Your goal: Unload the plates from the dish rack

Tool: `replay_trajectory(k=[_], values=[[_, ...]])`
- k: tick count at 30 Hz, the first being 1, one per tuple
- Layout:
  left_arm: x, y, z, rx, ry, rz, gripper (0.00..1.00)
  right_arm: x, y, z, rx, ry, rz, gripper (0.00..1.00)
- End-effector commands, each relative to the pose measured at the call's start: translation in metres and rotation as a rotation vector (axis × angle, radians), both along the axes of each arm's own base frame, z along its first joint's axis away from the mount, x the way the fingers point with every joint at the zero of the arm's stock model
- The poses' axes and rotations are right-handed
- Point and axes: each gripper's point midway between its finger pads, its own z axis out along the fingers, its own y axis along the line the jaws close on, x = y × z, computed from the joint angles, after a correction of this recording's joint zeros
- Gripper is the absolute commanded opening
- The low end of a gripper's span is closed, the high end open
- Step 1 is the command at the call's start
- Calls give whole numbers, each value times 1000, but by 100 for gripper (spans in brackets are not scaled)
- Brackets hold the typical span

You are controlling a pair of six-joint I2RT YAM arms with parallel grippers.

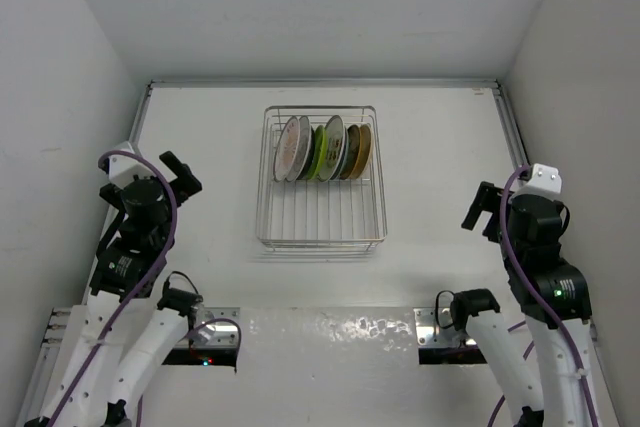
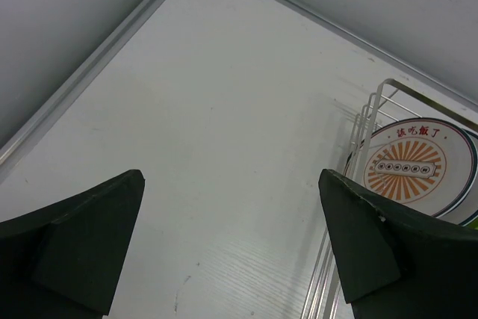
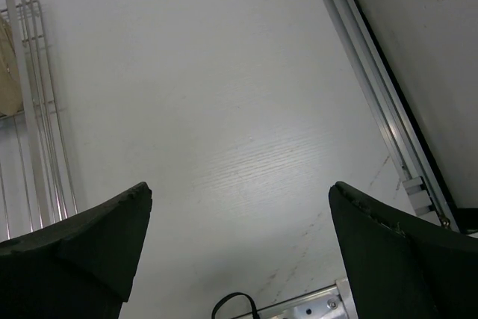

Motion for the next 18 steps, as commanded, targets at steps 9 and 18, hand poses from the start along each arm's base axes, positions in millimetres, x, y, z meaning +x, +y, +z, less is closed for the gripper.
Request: replay_trajectory(k=[9,18], values=[[3,-1,16,-15,-43,2,100,28,27,35,191,-247,50,99],[6,3,12,-4,-23,16,100,125,95,24,263,-52,203,99]])
